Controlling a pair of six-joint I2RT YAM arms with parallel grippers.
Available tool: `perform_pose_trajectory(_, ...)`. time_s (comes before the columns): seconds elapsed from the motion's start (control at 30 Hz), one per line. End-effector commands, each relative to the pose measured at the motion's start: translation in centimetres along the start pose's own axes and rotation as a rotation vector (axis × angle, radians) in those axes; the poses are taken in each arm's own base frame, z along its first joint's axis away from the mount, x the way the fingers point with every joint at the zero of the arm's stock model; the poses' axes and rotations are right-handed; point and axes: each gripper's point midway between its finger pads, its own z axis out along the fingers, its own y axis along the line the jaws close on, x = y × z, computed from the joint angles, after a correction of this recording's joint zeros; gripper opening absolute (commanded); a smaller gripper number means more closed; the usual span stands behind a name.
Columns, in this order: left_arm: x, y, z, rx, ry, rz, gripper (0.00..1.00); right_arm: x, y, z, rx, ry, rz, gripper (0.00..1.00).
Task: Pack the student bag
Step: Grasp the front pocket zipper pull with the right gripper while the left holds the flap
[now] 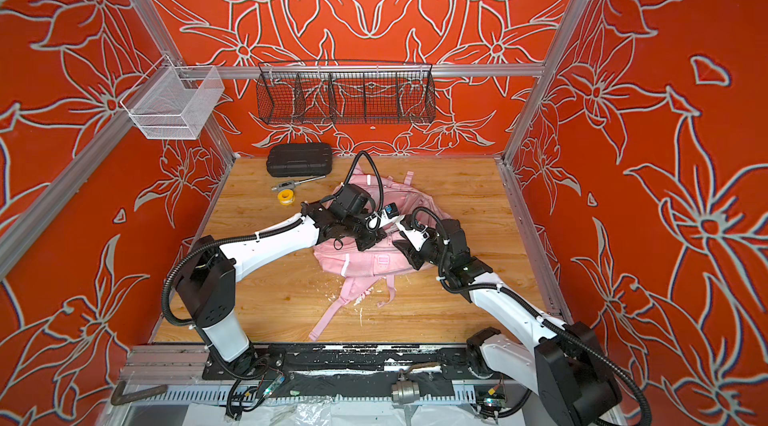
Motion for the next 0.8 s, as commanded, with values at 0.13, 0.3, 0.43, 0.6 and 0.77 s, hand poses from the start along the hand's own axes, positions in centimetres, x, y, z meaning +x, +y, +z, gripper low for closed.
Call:
perform_pose_trajectory(0.13, -3.6, -0.6, -1.9, 0.024, -0.110, -0.026, 0.00, -0.2, 1.2, 0.1, -0.016, -0.056, -0.024, 0.35)
perform_pose_trajectory(0.3, -4.8, -0.8, -2.2, 0.056, -0.133, -0.134, 0.00, 0.4, 1.2, 0.2, 0.021, -0.015, -0.030, 0.36)
perform_pose_trajectory(0.43, -5.6, -0.5, -2.4, 0.062, -0.142, -0.246, 0.00, 0.5, -0.2, -0.3, 0.135, 0.011, -0.028, 0.38)
perform_pose_trajectory(0.6, -6.5, -0.5, -2.2, 0.095, -0.127, -0.399, 0.00, 0.3, -0.8, -2.0, 0.216, -0.001, -0.162, 0.39)
perform_pose_trajectory(0.77, -7.4, -1.1, -1.0, 0.159, -0.092, -0.533, 0.00, 0.0, -0.4, -2.7, 0.208, 0.002, -0.277, 0.37)
